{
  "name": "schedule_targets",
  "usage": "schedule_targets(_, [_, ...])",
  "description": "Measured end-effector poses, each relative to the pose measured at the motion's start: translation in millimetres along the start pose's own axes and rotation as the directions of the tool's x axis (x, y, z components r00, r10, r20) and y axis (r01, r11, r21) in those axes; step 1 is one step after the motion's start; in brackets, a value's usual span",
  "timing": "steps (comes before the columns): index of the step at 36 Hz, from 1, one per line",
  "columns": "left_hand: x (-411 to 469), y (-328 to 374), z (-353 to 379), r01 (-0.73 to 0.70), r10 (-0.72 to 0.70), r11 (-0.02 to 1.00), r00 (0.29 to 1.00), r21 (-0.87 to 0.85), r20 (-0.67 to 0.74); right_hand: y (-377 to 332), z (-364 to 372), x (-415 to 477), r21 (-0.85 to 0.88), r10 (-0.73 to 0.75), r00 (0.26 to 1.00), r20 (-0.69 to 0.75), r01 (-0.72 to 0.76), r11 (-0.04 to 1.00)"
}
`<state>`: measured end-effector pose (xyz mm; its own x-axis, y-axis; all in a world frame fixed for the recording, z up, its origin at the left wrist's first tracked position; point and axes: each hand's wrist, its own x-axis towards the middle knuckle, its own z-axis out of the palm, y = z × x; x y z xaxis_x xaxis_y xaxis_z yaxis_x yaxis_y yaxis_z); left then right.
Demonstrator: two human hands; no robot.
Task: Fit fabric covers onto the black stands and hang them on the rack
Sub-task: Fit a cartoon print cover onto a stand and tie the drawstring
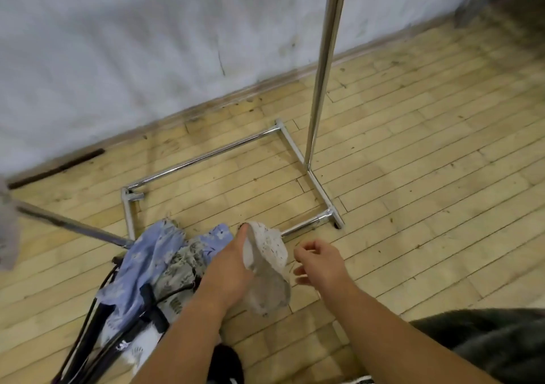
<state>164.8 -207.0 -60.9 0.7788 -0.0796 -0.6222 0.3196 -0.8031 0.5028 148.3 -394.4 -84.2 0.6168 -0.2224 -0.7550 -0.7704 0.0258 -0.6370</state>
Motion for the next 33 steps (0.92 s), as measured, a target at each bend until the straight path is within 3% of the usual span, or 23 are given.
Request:
schedule_targets(3, [-18, 9, -13, -0.077, 0.078, 0.997, 0.996, 0.029, -0.035, -21, 0, -28, 0.147, -0.006, 0.988, 0.156, -0.017, 0.989])
schedule_targets(7, [-45, 17, -29, -0.188, 0.186, 0.982, 0.979, -0.011, -0.078, -40, -3, -66, 0.141, -0.127, 0.949, 0.290, 0.089, 0.986])
schedule_targets(9, [-58, 20, -37, -0.180, 0.179, 0.983, 0.982, -0.026, -0.054, -47, -5, -83, 0.028, -0.221, 0.923, 0.315, 0.224, 0.974])
schedule_targets(12, [-77, 31, -46, -0.190, 0.188, 0.981, 0.979, -0.033, -0.074, -52, -9, -96, -0.209, -0.363, 0.869, 0.337, 0.445, 0.871])
schedule_targets(17, [-109, 44, -65, -0.237, 0.233, 0.969, 0.970, -0.063, -0.074, -61, -24, -106, -0.529, -0.426, 0.820, 0.382, 0.573, 0.627])
schedule_targets(20, [-119, 45, -70, -0.254, 0.249, 0.964, 0.966, -0.082, -0.073, -64, -35, -103, -0.691, -0.467, 0.791, 0.395, 0.591, 0.416])
schedule_targets(22, [-122, 46, -70, -0.275, 0.267, 0.955, 0.960, -0.106, -0.087, -63, -41, -100, -0.760, -0.470, 0.796, 0.381, 0.559, 0.331])
schedule_targets(27, [-122, 39, -69, -0.310, 0.296, 0.941, 0.949, -0.139, -0.110, -59, -48, -95, -0.836, -0.453, 0.832, 0.321, 0.473, 0.277])
schedule_targets(33, [-120, 33, -66, -0.270, 0.259, 0.948, 0.962, -0.168, -0.085, -60, -48, -97, -0.820, -0.381, 0.849, 0.367, 0.488, 0.299])
